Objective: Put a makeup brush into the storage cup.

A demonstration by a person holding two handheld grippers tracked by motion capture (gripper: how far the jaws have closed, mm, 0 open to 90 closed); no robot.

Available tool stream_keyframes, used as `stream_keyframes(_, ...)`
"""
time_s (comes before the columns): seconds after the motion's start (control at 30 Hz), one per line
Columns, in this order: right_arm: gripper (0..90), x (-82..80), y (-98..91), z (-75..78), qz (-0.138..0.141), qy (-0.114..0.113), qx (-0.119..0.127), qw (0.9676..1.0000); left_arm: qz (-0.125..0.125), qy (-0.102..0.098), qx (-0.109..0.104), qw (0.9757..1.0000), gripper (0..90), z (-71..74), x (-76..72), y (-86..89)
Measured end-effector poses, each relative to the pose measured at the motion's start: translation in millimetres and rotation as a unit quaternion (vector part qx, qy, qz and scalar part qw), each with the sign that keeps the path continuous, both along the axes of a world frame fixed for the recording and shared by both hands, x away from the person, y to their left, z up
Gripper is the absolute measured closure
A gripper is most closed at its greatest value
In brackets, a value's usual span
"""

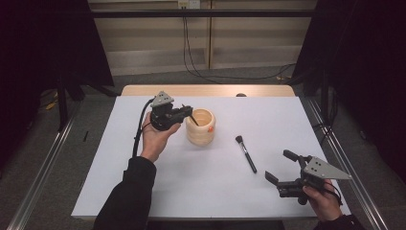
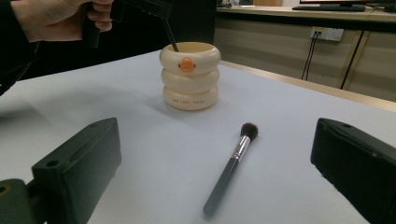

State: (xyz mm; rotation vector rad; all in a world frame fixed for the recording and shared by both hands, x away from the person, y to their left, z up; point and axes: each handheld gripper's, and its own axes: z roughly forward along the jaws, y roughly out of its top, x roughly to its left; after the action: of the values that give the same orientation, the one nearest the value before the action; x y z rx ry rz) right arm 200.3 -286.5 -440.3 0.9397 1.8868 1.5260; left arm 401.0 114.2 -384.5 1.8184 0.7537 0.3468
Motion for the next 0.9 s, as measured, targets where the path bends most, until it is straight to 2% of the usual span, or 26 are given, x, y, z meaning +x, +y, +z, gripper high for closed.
stream_keyframes(0.27, 1.2, -0.1, -0.1, 0.0, -0.004, 0.003, 0.001, 1.0000, -0.004, 0.003, 0.000, 1.0000, 83.7, -2.0, 0.8, -0.8)
stream_keyframes(0.4, 1.2, 0.1, 0.4, -0.2, -0.003, 0.002, 0.000, 1.0000, -0.015, 0.006, -0.001, 0.9999, 82.8, -3.2, 1.0, -1.7)
stream_keyframes(0.53, 1.2, 0.1, 1.6, -0.8, -0.003, 0.005, 0.000, 1.0000, -0.012, 0.003, -0.003, 0.9999, 80.4, -4.2, 1.5, -2.0)
stream_keyframes(0.63, 1.2, -0.1, 2.0, -0.7, -0.002, 0.005, 0.000, 1.0000, -0.007, -0.005, -0.004, 1.0000, 71.3, -3.3, 1.1, -1.1)
stream_keyframes(0.67, 1.2, -0.1, 1.8, -0.7, -0.002, 0.006, 0.002, 1.0000, -0.002, -0.006, 0.002, 1.0000, 68.4, -2.5, 0.1, -1.1)
stream_keyframes(0.7, 1.2, 0.3, 1.5, -0.7, -0.002, 0.005, 0.001, 1.0000, -0.002, -0.009, 0.001, 1.0000, 68.1, -2.1, 0.0, -0.7)
stream_keyframes(0.73, 1.2, 0.2, 1.4, -0.7, -0.003, 0.005, 0.002, 1.0000, -0.004, -0.009, -0.011, 0.9999, 66.4, -2.4, 0.3, -0.8)
stream_keyframes(0.8, 1.2, 0.1, 1.6, -0.7, -0.002, 0.005, 0.002, 1.0000, 0.005, -0.015, -0.012, 0.9998, 61.4, -2.0, 0.2, -0.3)
stream_keyframes(0.87, 1.2, -0.1, 1.8, -0.6, -0.003, 0.006, 0.002, 1.0000, 0.011, -0.011, -0.012, 0.9998, 54.5, -1.6, 0.3, 0.3)
stream_keyframes(0.9, 1.1, -0.2, 1.9, -0.7, -0.002, 0.006, 0.002, 1.0000, 0.016, -0.006, -0.021, 0.9996, 48.5, -2.1, 1.0, 0.4)
